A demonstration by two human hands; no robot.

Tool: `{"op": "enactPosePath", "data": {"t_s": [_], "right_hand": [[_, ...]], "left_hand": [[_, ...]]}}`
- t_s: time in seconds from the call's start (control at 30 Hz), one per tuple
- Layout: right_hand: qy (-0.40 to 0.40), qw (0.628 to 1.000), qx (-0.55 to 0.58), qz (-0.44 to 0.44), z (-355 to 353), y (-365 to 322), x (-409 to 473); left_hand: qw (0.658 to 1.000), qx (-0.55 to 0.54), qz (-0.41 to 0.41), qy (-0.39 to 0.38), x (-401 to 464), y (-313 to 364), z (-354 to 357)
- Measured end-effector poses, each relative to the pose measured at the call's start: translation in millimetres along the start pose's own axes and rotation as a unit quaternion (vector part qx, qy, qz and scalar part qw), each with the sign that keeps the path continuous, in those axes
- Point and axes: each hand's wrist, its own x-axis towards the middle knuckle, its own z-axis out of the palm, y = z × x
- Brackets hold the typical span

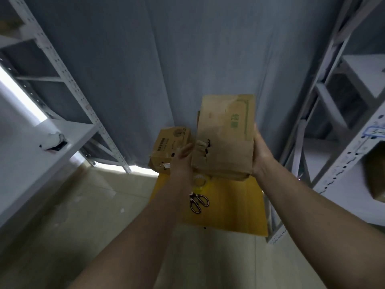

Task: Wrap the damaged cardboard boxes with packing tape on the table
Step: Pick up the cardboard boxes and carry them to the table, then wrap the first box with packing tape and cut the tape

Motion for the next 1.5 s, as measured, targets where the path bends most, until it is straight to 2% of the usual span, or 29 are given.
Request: {"op": "enactPosePath", "data": {"t_s": [0.1, 0.2, 0.27, 0.33, 0.43, 0.6, 0.73, 0.8, 0.87, 0.93, 1.0, 1.07, 1.23, 1.33, 1.43, 1.5], "right_hand": [[0.040, 0.999, -0.009, 0.022, 3, 1, 12], [0.107, 0.994, -0.022, 0.030, 10, -4, 22], [0.166, 0.986, -0.033, 0.010, 9, -3, 34], [0.192, 0.980, -0.040, -0.012, 7, -2, 41], [0.163, 0.986, -0.027, -0.029, 7, 0, 42], [0.060, 0.998, -0.015, 0.011, 10, 9, 50], [0.021, 0.998, 0.004, 0.066, 21, 17, 65], [0.021, 0.996, 0.007, 0.092, 29, 28, 77], [0.009, 0.991, 0.003, 0.132, 39, 43, 89], [0.002, 0.987, -0.016, 0.161, 47, 55, 96], [0.076, 0.985, -0.045, 0.145, 63, 72, 109], [0.149, 0.980, -0.072, 0.106, 75, 87, 123], [0.077, 0.970, -0.134, 0.191, 93, 141, 145], [0.060, 0.961, -0.160, 0.216, 97, 176, 156], [0.039, 0.951, -0.189, 0.242, 97, 204, 170], [0.035, 0.941, -0.200, 0.270, 91, 221, 178]], "left_hand": [[0.998, 0.063, 0.028, 0.002, 11, 9, -2], [0.989, 0.031, -0.031, -0.139, 25, 15, -7], [0.968, 0.087, -0.053, -0.228, 33, 17, -11], [0.950, 0.170, -0.041, -0.259, 44, 18, -12], [0.942, 0.226, -0.070, -0.237, 62, 24, -12], [0.953, 0.132, -0.140, -0.232, 108, 27, -36], [0.937, 0.044, -0.182, -0.296, 151, 27, -61], [0.923, 0.053, -0.176, -0.338, 172, 31, -74], [0.915, 0.082, -0.168, -0.358, 192, 38, -88], [0.924, 0.117, -0.157, -0.329, 205, 46, -98], [0.916, 0.162, -0.143, -0.339, 224, 57, -116], [0.889, 0.232, -0.137, -0.369, 242, 68, -132], [0.820, 0.380, -0.173, -0.393, 275, 73, -157], [0.805, 0.442, -0.161, -0.361, 289, 59, -169], [0.773, 0.517, -0.148, -0.336, 302, 34, -183], [0.768, 0.536, -0.158, -0.312, 311, 12, -195]]}}
